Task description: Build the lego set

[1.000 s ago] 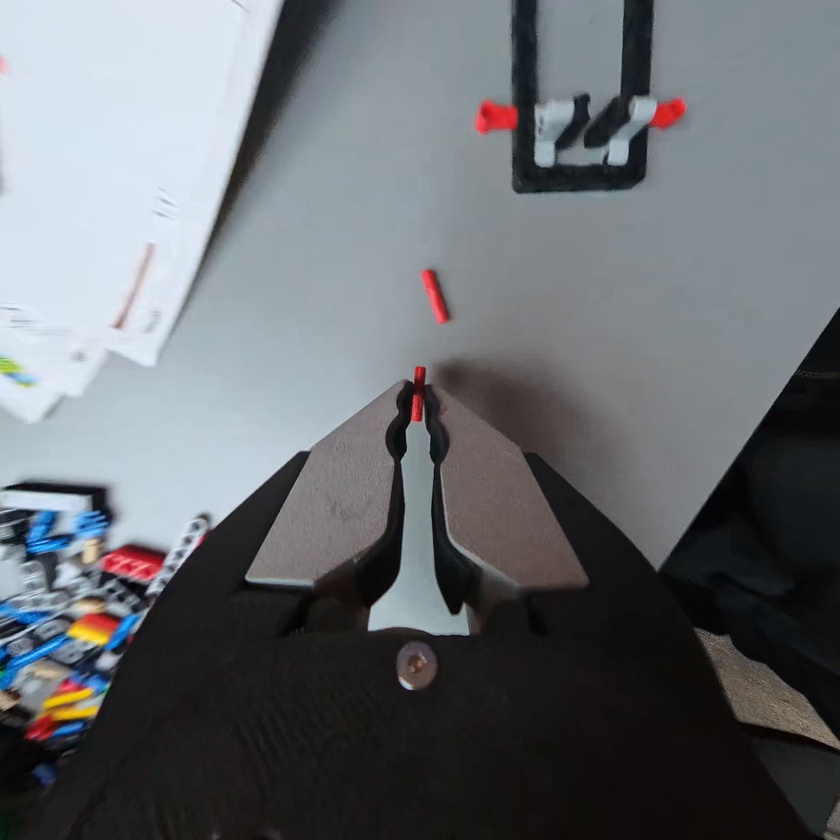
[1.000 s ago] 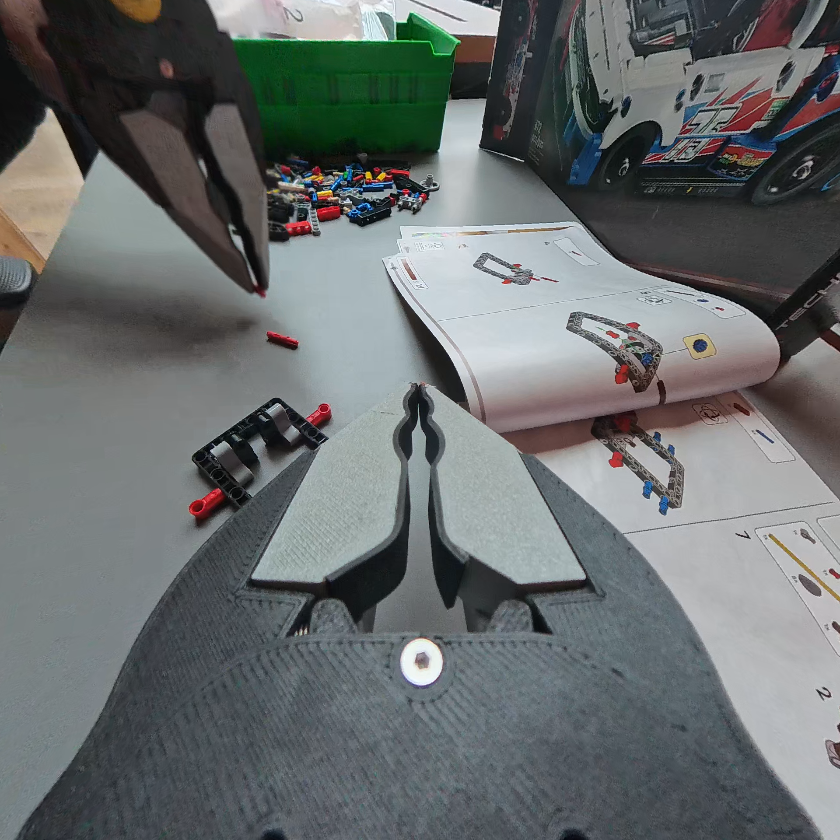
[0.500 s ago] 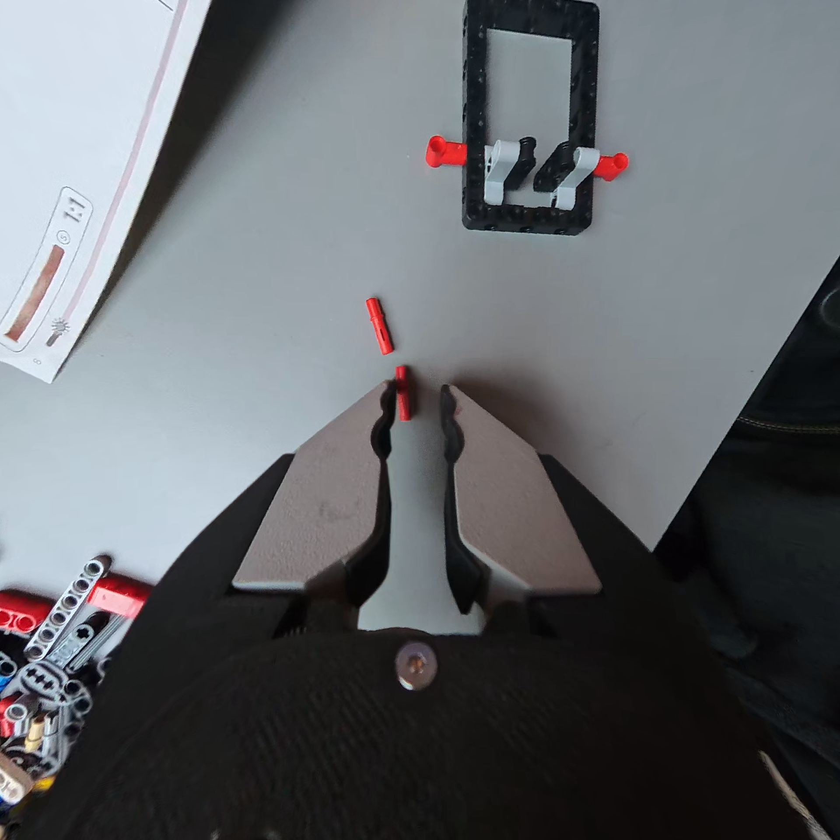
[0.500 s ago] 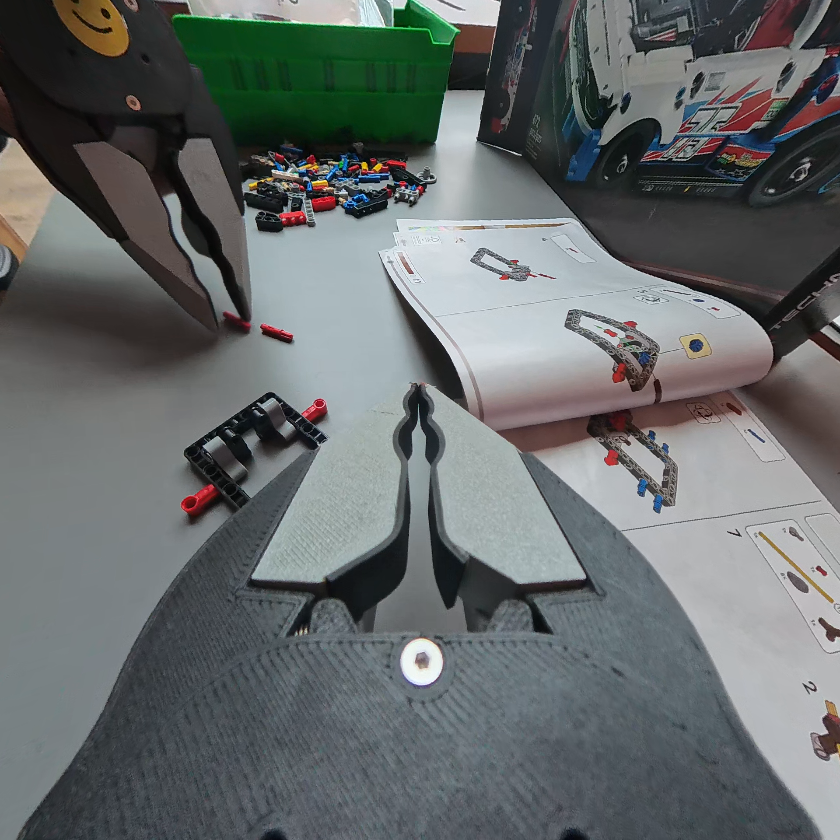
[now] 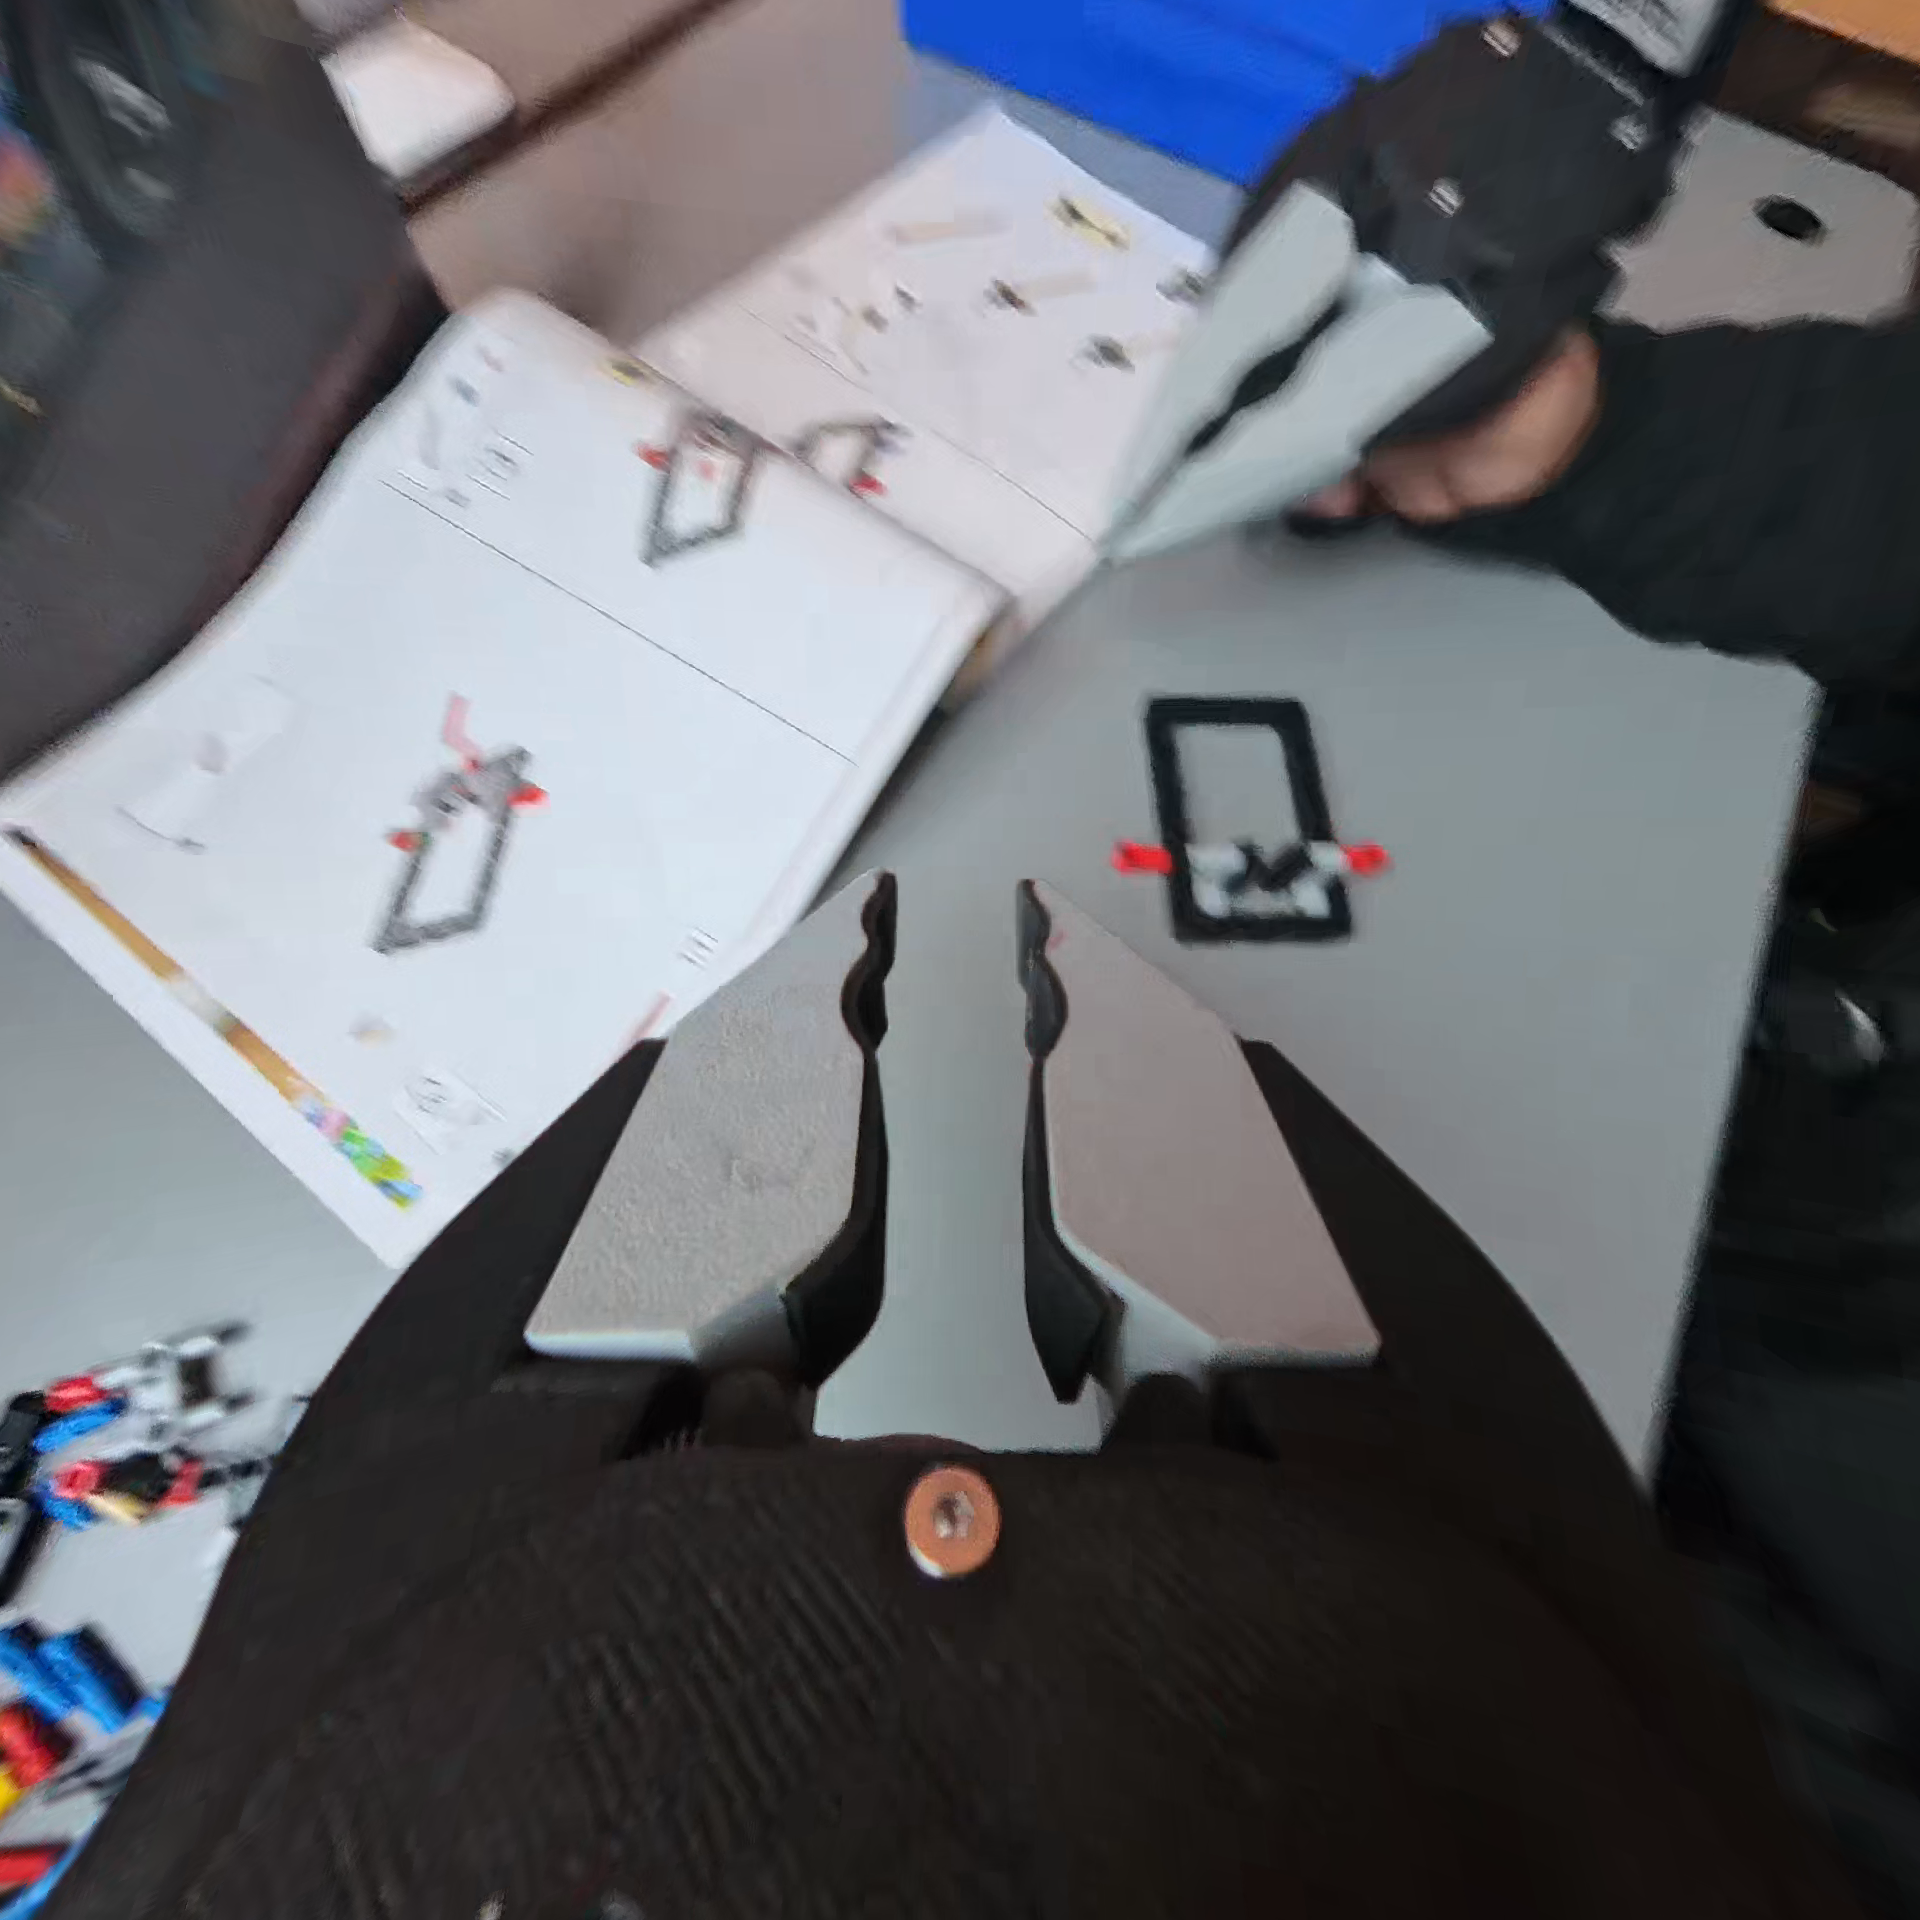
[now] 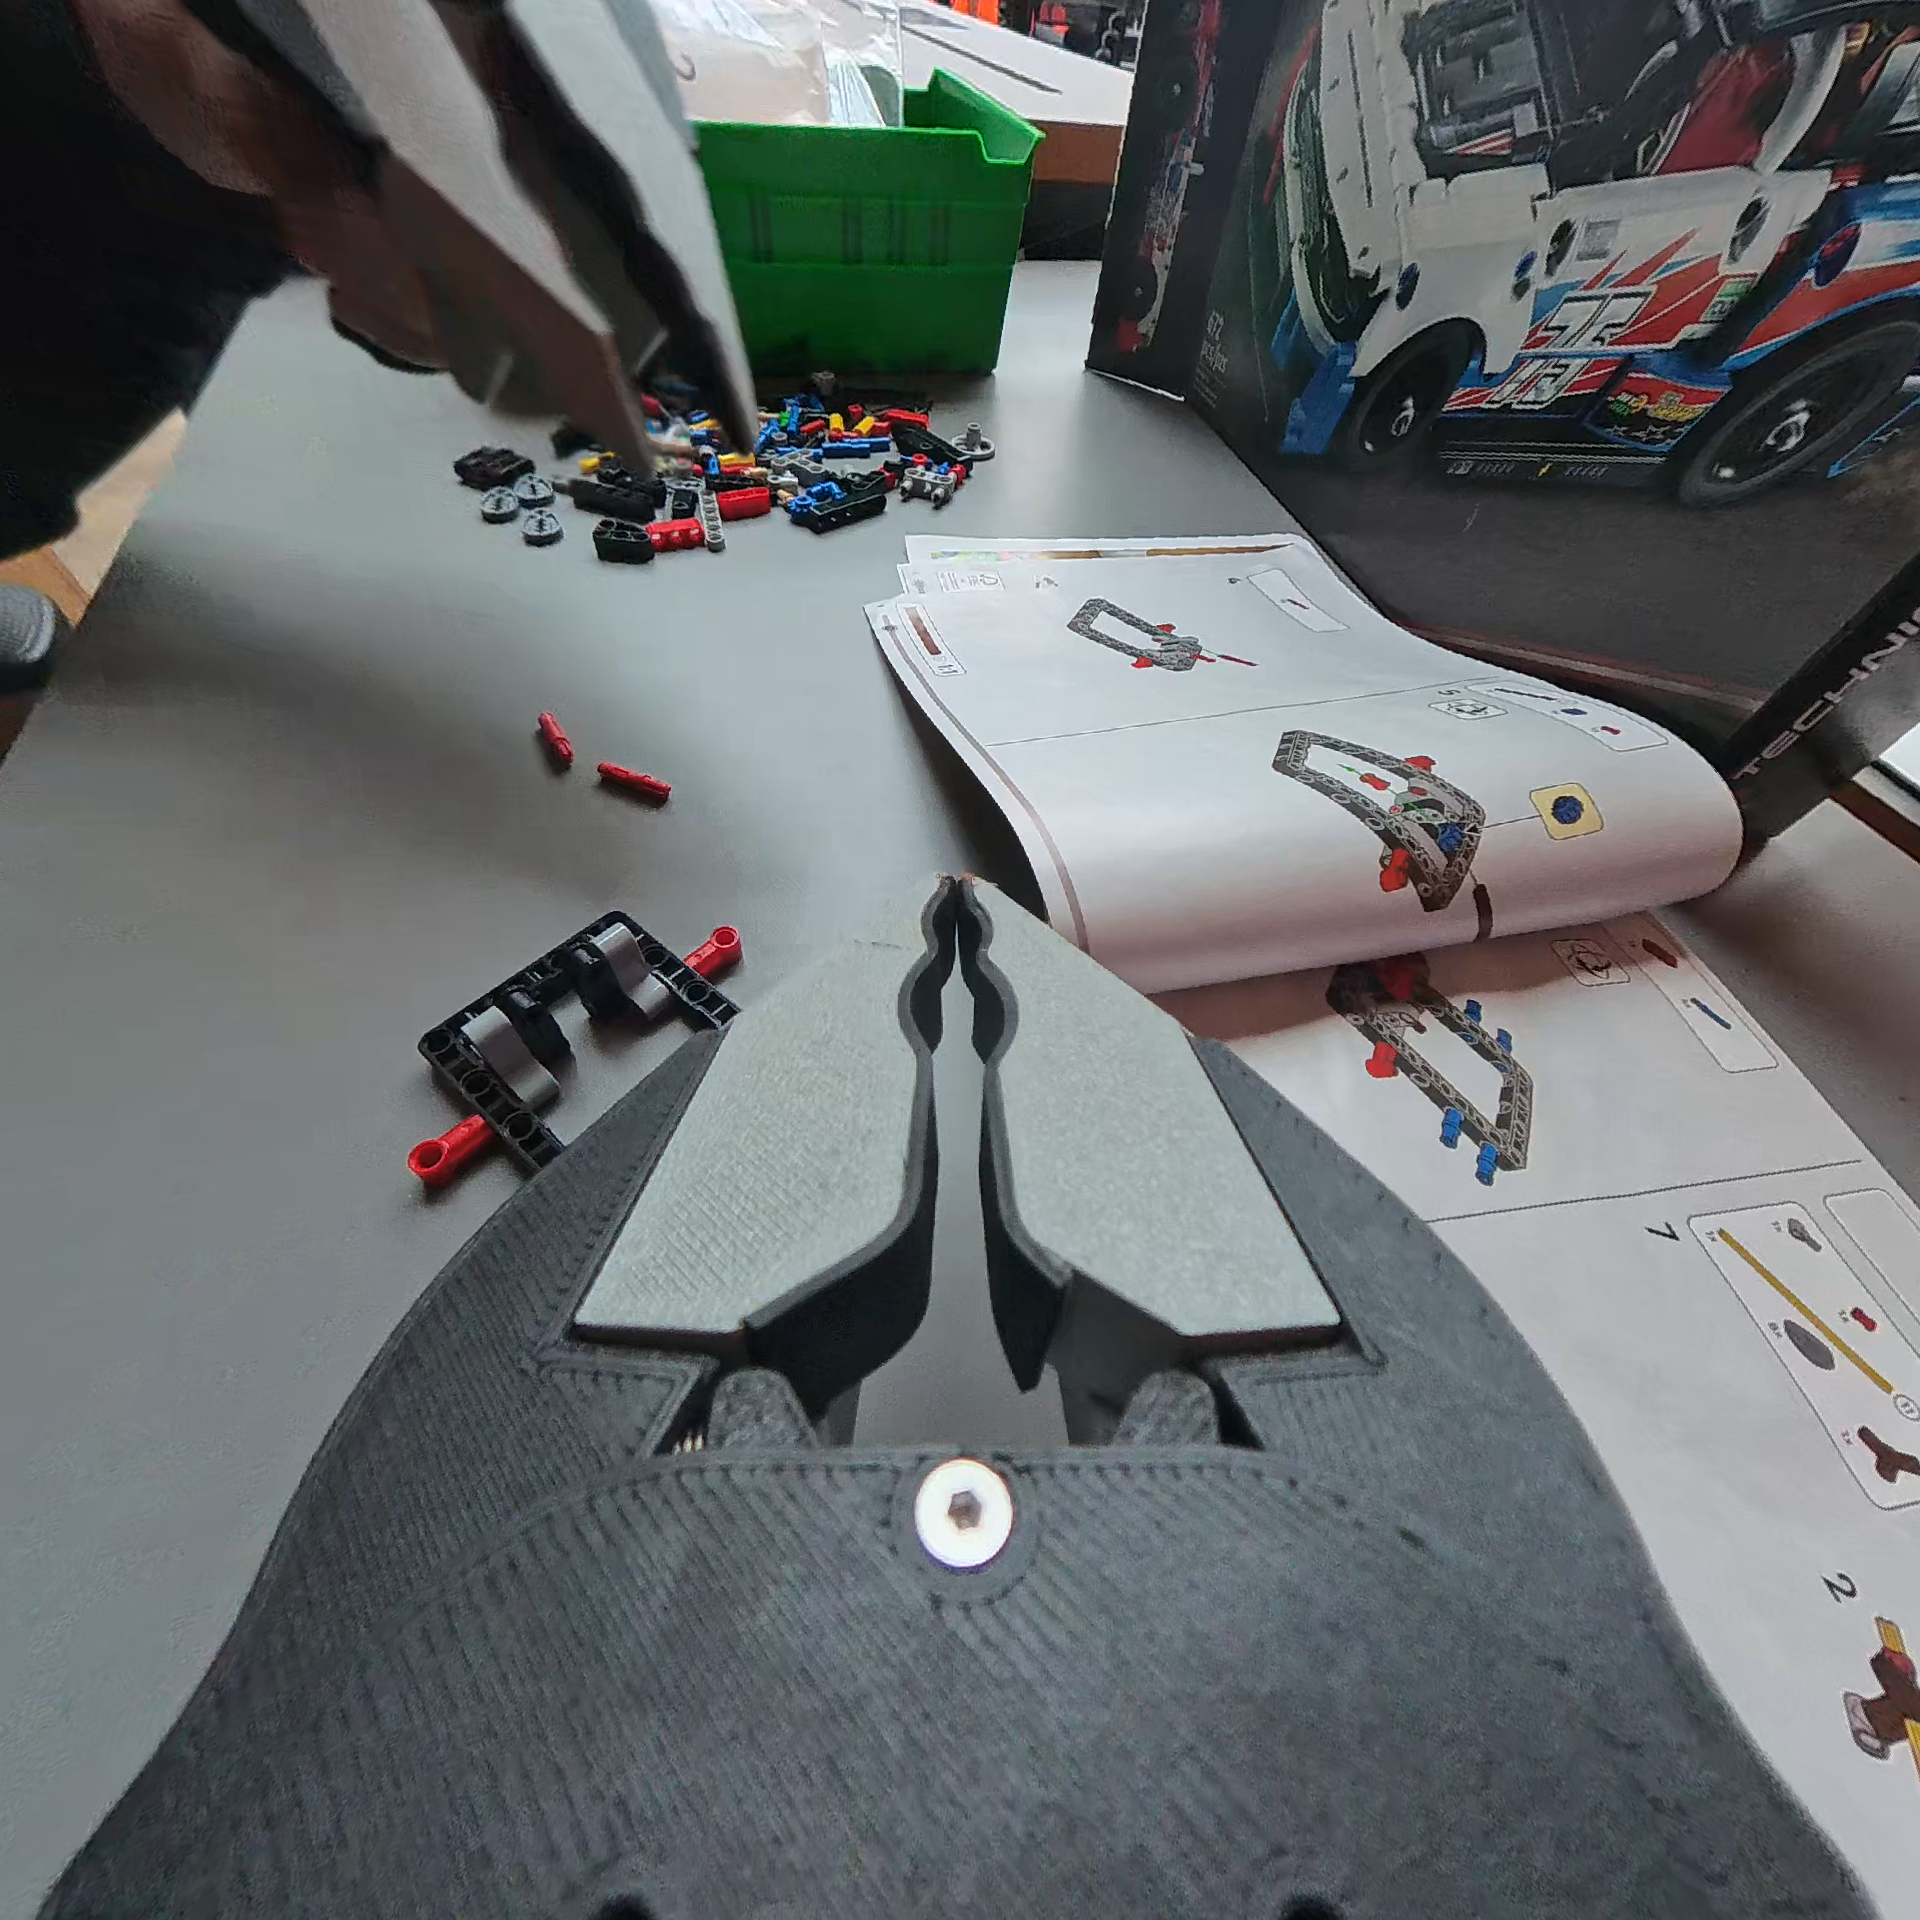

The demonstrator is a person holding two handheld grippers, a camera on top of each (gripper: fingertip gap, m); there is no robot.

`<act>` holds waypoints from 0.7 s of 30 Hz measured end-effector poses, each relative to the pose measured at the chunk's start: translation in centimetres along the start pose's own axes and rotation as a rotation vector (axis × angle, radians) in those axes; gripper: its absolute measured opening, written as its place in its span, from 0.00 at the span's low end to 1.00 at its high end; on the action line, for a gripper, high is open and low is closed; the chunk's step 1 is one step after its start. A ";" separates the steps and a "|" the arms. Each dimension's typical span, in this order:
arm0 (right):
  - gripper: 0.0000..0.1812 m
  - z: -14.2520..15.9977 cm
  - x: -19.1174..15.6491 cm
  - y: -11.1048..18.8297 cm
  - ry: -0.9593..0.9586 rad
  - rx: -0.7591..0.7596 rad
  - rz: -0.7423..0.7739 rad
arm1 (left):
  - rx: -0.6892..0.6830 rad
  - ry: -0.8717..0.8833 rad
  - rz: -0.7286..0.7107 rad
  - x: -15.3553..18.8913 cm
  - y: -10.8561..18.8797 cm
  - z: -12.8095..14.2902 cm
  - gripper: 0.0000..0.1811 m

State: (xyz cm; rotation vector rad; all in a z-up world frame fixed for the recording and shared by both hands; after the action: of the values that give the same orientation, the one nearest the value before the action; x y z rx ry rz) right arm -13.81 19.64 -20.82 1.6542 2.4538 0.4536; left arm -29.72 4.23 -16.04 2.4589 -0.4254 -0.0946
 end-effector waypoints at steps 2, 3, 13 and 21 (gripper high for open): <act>0.00 0.0 0.1 0.0 0.002 0.006 -0.003 | 0.065 0.005 -0.090 -1.8 -1.4 -1.2 0.15; 0.00 0.0 0.1 0.0 0.001 0.009 -0.002 | 0.108 0.010 -0.110 -2.5 -2.0 -1.7 0.15; 0.00 -0.2 1.2 -0.1 -0.007 0.032 -0.014 | 0.194 0.100 -0.227 -5.9 -4.0 -0.1 0.13; 0.00 -0.2 0.9 -0.2 0.017 0.035 -0.029 | 0.156 0.066 -0.280 -5.4 -4.6 0.2 0.11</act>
State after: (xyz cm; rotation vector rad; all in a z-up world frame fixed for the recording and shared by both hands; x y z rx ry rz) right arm -14.39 20.40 -20.64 1.6322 2.5083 0.4248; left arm -33.59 9.33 -19.12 2.6538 -0.0596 -0.0993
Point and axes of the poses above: each gripper's, where its closed fingertips meet, y back along the fingers, z out of its underside, x = y × z across the jaws, the point moved 7 cm from there along y, back along the fingers, and after that the axes turned 3 degrees about -z, right-handed, at the moved point
